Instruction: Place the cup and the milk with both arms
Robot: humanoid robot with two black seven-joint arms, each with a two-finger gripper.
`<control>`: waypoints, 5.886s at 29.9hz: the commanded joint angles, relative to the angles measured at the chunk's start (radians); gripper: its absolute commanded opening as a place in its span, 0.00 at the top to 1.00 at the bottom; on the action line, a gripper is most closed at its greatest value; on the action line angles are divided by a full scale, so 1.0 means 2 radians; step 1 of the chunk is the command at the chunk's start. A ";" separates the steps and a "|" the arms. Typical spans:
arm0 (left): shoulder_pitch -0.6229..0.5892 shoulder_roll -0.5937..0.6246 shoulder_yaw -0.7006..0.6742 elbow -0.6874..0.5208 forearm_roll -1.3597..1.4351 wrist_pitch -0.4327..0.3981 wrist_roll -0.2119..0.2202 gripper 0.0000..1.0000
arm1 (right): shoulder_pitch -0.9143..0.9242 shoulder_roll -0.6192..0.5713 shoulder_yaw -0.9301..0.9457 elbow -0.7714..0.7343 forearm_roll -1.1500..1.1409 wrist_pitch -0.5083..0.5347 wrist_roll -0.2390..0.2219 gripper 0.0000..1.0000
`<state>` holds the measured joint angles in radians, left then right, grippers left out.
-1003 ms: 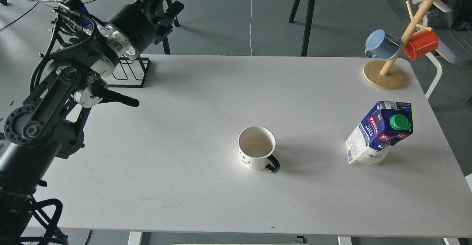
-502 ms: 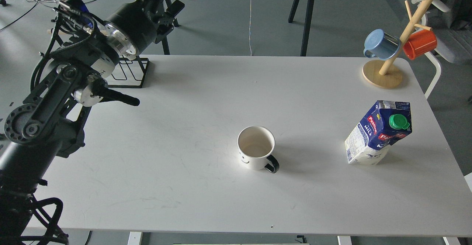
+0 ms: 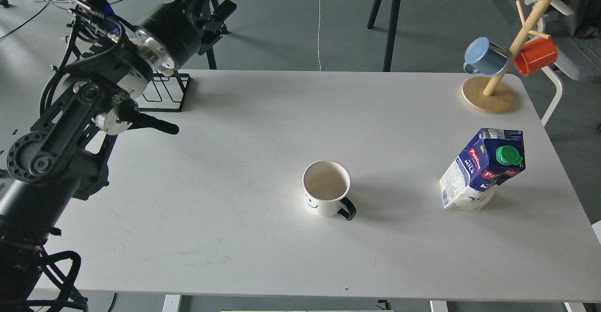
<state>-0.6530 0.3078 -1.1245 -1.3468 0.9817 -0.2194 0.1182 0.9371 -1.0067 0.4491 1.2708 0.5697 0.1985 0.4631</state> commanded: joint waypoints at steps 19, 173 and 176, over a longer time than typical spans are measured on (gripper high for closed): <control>0.001 -0.003 0.000 0.000 0.000 0.009 0.001 0.00 | 0.010 0.165 0.077 0.041 0.023 -0.025 -0.138 0.01; 0.005 -0.024 0.018 -0.001 0.002 0.018 0.002 0.00 | -0.424 -0.054 -0.001 0.179 0.042 0.145 -0.052 0.01; 0.004 -0.024 0.018 -0.001 0.002 0.021 0.002 0.00 | -0.424 -0.036 0.001 0.168 0.041 0.145 -0.052 0.01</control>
<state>-0.6434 0.2603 -1.0898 -1.3485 0.9848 -0.1828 0.1214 0.0896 -1.1126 0.4484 1.6269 0.6543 0.4887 0.3577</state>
